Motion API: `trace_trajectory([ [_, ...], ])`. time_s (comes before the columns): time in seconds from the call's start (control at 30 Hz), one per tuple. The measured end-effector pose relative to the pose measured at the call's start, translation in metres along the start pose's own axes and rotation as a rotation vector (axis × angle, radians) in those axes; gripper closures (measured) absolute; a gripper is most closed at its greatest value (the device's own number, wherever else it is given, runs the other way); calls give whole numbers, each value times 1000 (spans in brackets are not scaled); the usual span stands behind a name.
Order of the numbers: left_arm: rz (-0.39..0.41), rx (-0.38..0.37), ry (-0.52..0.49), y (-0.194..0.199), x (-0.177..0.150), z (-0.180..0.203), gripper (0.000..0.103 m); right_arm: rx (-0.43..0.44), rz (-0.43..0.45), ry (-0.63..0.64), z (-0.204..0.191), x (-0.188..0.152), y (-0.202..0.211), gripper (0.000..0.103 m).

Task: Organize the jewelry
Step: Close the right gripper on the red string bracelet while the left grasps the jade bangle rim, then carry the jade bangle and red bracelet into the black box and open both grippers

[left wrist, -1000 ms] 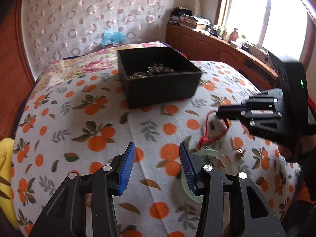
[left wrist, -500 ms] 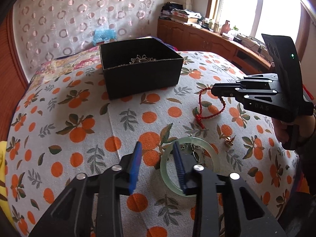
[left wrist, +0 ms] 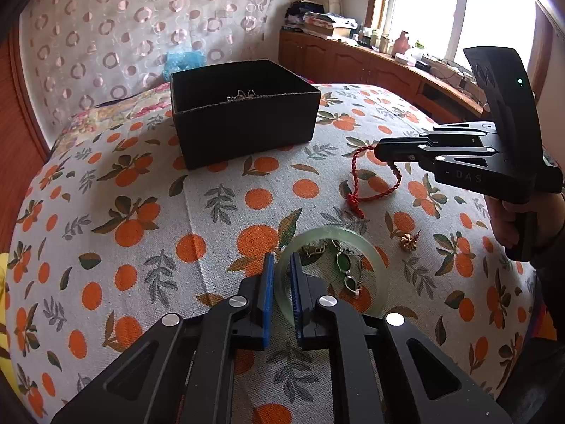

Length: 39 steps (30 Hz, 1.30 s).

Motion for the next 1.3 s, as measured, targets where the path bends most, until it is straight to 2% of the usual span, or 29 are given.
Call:
trace_trajectory([
  [0.37, 82, 48, 61, 14, 21, -25, 97, 33, 51, 11, -2, 23, 6, 95],
  [0.83, 210, 120, 77, 33, 77, -71, 97, 42, 146, 47, -2, 71, 26, 95],
  [1.1, 233, 148, 72, 24, 102, -89, 97, 22, 199, 88, -6, 105, 27, 95],
  [1.3, 231, 153, 68, 9, 118, -98, 97, 19, 205, 100, -6, 118, 20, 95],
])
Point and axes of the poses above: each gripper's, at about its wrist camera, not at the fingertips, and y roughly against the way its jaws point, z to its right, x to its top, the point moved 4 cm from there along -y, roughly the way its jaws point, and after that the axes turned 10 degrees about -y, right-handed, at the moved point
